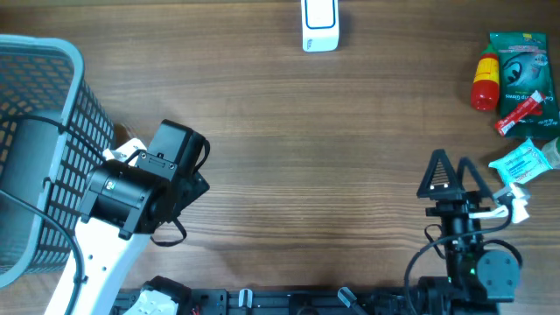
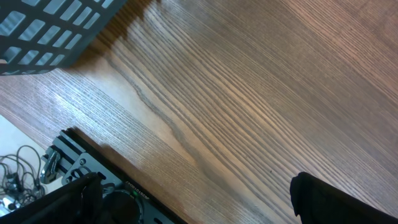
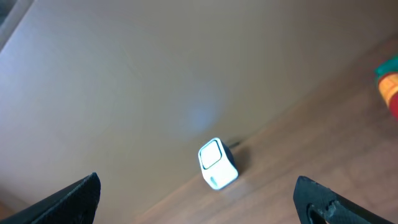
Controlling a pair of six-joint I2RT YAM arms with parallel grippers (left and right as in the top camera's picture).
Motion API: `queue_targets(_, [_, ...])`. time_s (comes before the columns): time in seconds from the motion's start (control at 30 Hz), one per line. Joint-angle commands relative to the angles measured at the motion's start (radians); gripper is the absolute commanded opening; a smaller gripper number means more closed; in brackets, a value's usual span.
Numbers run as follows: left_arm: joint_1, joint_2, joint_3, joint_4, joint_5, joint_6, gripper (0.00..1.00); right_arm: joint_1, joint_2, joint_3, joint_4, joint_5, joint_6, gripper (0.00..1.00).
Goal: Scan the item barcode
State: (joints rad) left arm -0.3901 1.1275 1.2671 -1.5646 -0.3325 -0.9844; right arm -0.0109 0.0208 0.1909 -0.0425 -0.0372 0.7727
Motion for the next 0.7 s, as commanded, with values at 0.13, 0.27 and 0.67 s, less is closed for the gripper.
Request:
queue_targets(0.13, [-0.003,-0.007,0.003,0.0,-0.02,0.009,1.0,0.005,-0.017,-0.126,0.16,0.014,0.043,1.0])
queue_targets(0.27, [-0.003,-0.007,0.003,0.0,-0.02,0.009,1.0,0.005,-0.018,-0.187,0.163,0.016,0.053,1.0])
queue_targets(0.67, [-0.003,-0.007,0.003,0.0,-0.02,0.009,1.0,0.027,-0.018,-0.186,0.042,-0.016,-0.433,1.0])
